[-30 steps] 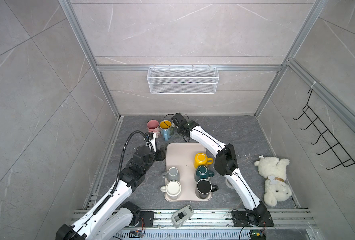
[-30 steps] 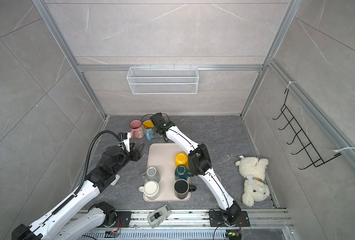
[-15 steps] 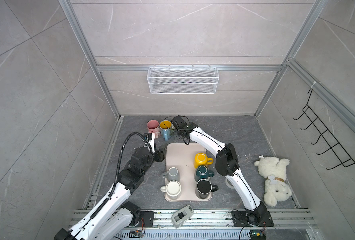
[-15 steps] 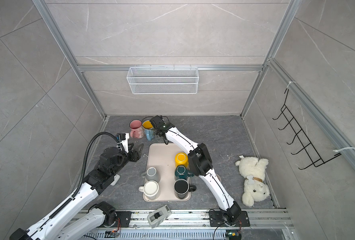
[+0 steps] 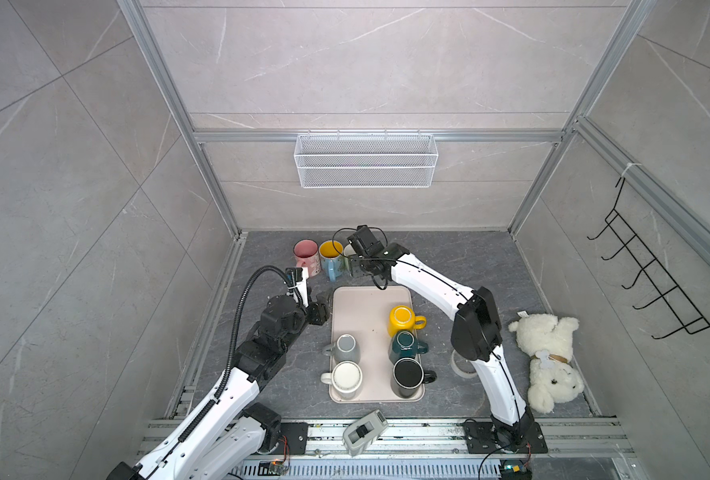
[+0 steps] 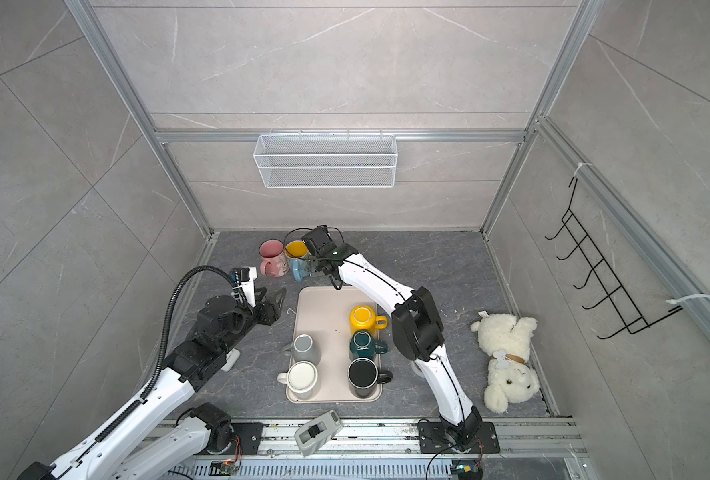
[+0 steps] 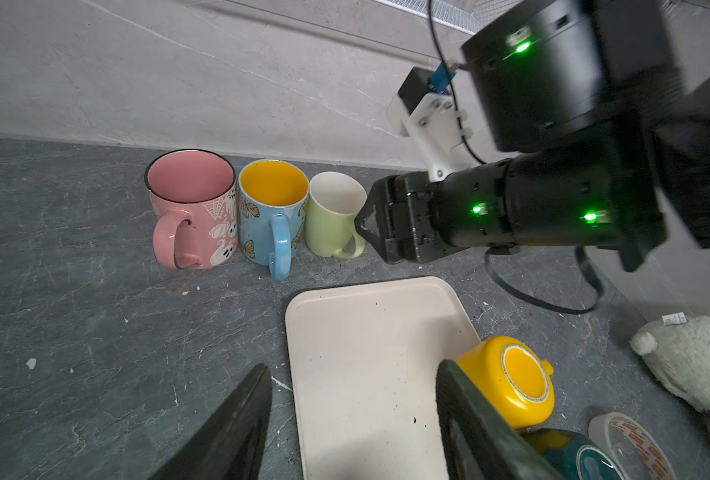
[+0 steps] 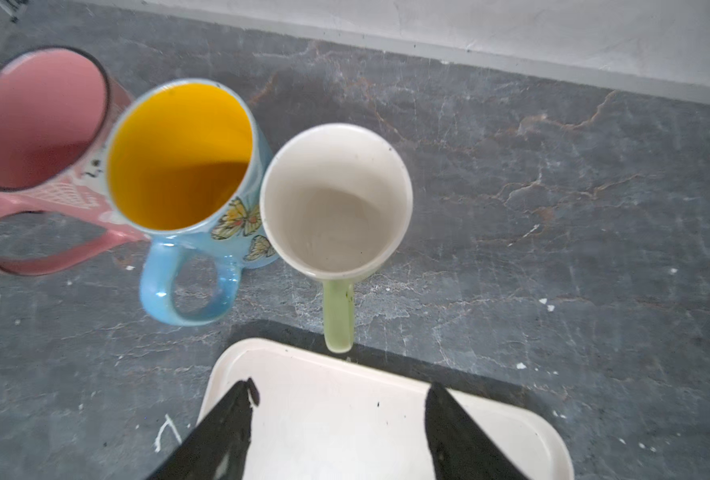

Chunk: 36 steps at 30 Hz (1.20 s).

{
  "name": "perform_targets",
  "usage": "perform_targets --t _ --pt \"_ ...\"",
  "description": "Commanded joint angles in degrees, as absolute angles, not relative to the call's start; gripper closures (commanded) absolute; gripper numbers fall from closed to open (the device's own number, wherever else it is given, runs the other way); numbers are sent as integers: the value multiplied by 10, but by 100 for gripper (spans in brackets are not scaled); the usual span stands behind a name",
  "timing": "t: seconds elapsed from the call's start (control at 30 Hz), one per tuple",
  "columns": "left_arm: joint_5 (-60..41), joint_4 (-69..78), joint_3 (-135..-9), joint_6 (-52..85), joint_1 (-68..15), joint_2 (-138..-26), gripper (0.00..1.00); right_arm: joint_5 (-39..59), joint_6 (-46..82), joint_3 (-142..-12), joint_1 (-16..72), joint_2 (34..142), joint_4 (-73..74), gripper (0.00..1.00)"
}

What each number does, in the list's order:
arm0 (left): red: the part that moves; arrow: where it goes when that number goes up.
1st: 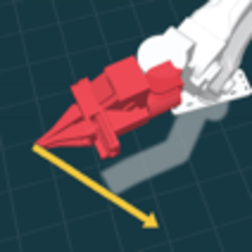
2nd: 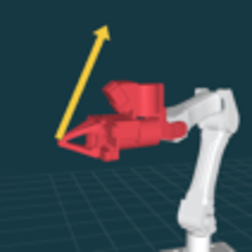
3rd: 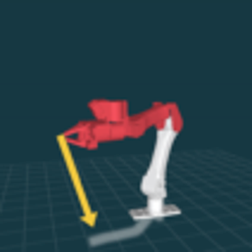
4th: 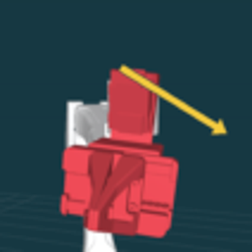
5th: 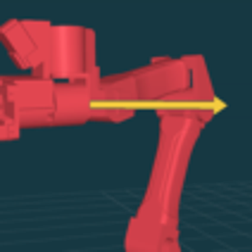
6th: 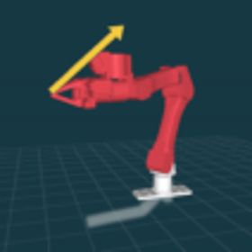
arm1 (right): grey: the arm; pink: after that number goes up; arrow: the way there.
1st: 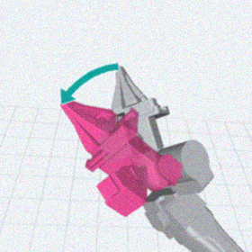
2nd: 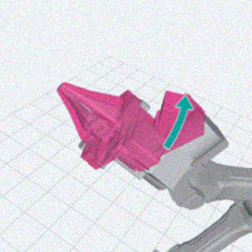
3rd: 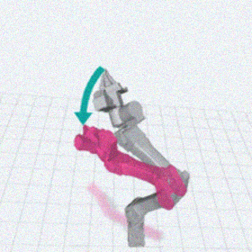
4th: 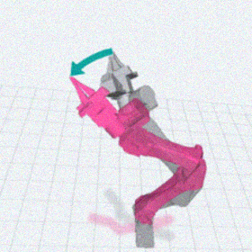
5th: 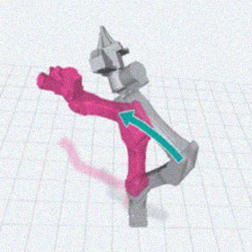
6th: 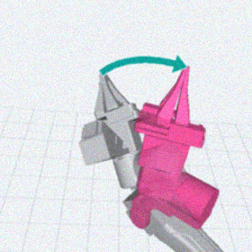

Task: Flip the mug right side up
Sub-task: 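Open the right gripper to release the green mug's handle, then move the right gripper back over the yellow mug on the tray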

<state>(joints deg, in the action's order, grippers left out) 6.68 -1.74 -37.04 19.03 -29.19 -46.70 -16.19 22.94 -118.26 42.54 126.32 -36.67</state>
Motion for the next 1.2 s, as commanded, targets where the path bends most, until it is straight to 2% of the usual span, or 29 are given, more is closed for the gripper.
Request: perform_targets --t 0.0,0.2,0.23,0.3,0.7,1.17 --pt "45 -22 -388 210 -289 -465 35 -180 229 -1117 431 1171 -314 30" --pt "21 -32 -388 232 -289 -475 32 -185 229 -984 431 1043 -288 27" --pt "19 -33 -388 233 -290 -477 27 -180 229 -965 432 1024 -287 27" --pt "14 -35 -389 235 -290 -479 24 -169 231 -925 432 984 -286 27" --pt "29 -42 -394 218 -290 -487 22 -140 299 -736 431 751 -342 27" --pt "65 -55 -409 228 -290 -518 23 -117 362 -665 430 648 -372 27"
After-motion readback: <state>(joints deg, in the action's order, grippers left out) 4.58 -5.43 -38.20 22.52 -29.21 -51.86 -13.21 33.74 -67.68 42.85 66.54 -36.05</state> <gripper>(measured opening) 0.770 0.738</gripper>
